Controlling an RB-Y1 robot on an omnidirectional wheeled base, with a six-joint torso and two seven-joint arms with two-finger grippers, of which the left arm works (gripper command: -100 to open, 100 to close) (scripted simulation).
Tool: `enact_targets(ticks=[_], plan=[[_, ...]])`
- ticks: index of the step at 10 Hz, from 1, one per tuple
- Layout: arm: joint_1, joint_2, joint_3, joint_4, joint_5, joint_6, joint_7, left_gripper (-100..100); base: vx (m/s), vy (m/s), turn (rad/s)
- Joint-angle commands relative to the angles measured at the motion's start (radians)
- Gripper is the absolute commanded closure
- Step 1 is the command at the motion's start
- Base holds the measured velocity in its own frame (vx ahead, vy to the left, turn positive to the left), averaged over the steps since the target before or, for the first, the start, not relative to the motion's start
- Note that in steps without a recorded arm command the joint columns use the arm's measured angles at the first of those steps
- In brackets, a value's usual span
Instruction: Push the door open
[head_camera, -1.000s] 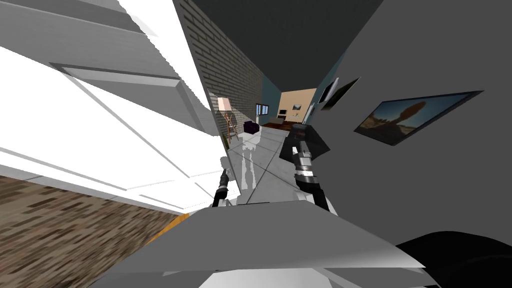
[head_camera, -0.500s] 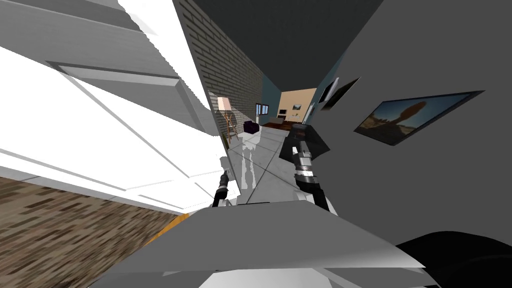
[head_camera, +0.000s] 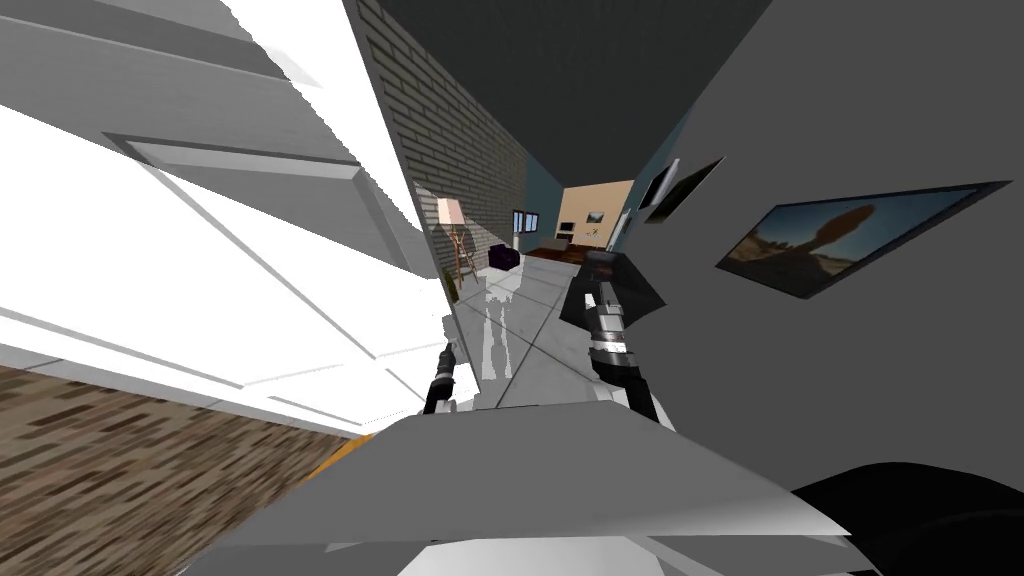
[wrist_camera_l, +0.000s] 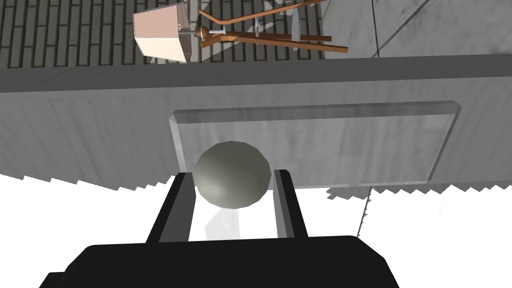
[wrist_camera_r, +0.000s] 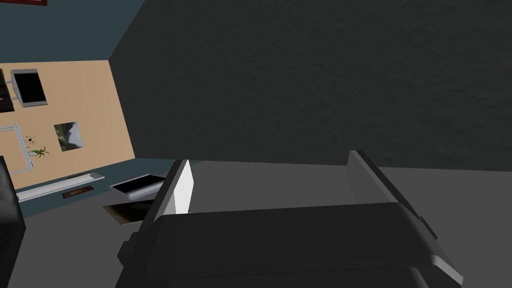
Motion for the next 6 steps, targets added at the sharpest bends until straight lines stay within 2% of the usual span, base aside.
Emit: enact_targets(ticks=[1,6], plan=[[0.007,0.004,0.008,-0.033,0.003,0.008,-0.004,100,0.15,-0.023,0.023],[-0.001,0.007,0.076,-0.029,0.041,0.016,-0.025,100,0.204,-0.053,0.067]])
